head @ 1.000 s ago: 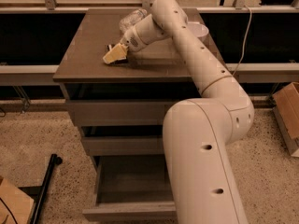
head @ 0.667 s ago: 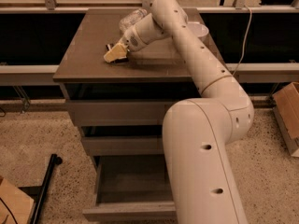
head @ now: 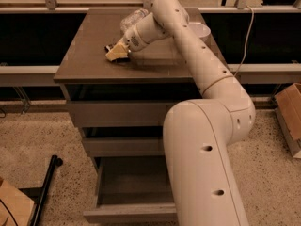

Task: Place rxbar chocolate into bottom drawer

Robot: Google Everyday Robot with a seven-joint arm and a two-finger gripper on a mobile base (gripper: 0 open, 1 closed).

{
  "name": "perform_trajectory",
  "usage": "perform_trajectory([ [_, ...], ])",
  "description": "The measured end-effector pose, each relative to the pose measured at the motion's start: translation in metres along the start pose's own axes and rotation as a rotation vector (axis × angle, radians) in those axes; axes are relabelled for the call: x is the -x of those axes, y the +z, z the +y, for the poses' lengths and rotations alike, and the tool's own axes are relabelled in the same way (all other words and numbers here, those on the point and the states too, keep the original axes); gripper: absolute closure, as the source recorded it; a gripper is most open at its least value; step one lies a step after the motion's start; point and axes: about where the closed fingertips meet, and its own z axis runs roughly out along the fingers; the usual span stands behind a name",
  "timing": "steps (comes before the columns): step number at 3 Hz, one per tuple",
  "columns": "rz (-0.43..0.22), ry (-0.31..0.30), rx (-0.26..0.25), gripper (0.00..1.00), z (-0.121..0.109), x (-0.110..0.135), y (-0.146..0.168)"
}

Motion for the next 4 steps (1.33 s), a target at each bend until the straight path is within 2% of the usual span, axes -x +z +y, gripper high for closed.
perform_trajectory([
  [3, 0.0, 0.0, 0.0, 1.0, 0.0, 0.0003, -0.0003],
  [4, 0.0, 0.0, 0.0, 0.97, 0.0001, 0.0003, -0.0002],
])
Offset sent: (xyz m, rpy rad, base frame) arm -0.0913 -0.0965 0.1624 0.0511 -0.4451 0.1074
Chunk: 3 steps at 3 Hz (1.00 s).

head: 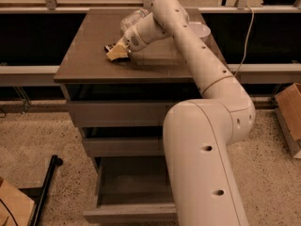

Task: Place rxbar chocolate into bottom drawer

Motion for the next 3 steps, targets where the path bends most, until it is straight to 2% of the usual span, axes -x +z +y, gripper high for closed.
perform_trajectory([
  [3, 0.0, 0.0, 0.0, 0.27, 0.0001, 0.0009, -0.0006],
])
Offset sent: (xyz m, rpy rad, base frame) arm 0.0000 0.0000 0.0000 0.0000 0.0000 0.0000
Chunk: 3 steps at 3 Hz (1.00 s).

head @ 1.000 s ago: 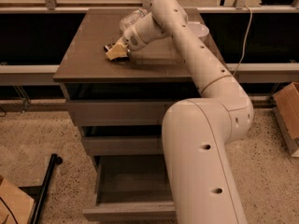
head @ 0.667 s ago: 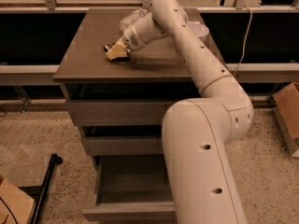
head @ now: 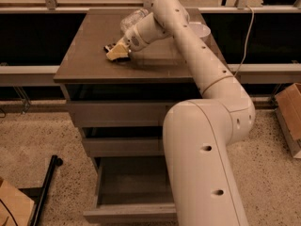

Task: Place rxbar chocolate into bottom drawer

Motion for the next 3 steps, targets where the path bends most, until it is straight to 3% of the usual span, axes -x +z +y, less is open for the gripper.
perform_trajectory([
  [1, 0.0, 0.0, 0.0, 0.03, 0.0, 0.0, 0.0],
  [2, 0.0, 0.0, 0.0, 1.0, 0.0, 0.0, 0.0],
  [3, 0.033, -0.049, -0.008, 1.0, 0.012, 0.007, -0.007],
])
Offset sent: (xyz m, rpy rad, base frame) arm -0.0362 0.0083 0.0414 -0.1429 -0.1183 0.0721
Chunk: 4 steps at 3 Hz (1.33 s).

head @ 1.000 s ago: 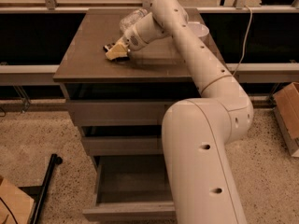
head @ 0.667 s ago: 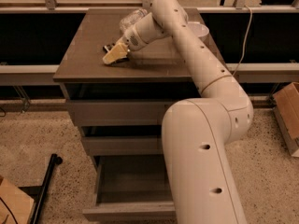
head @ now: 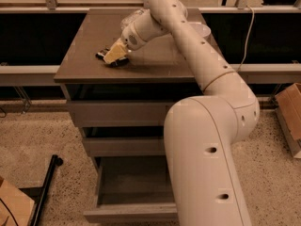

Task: Place rxbar chocolate into bottom drawer

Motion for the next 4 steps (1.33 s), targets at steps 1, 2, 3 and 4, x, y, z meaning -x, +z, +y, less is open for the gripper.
perform_trajectory([
  [1, 0.015, -0.049, -0.025, 1.0, 0.013, 0.011, -0.014],
  [2, 0.01, -0.105, -0.063, 1.0, 0.032, 0.027, -0.034],
  [3, 0.002, -0.129, -0.094, 1.0, 0.057, 0.032, -0.057],
  [4, 0.018, -0.169, -0.075, 1.0, 0.104, 0.021, -0.082],
])
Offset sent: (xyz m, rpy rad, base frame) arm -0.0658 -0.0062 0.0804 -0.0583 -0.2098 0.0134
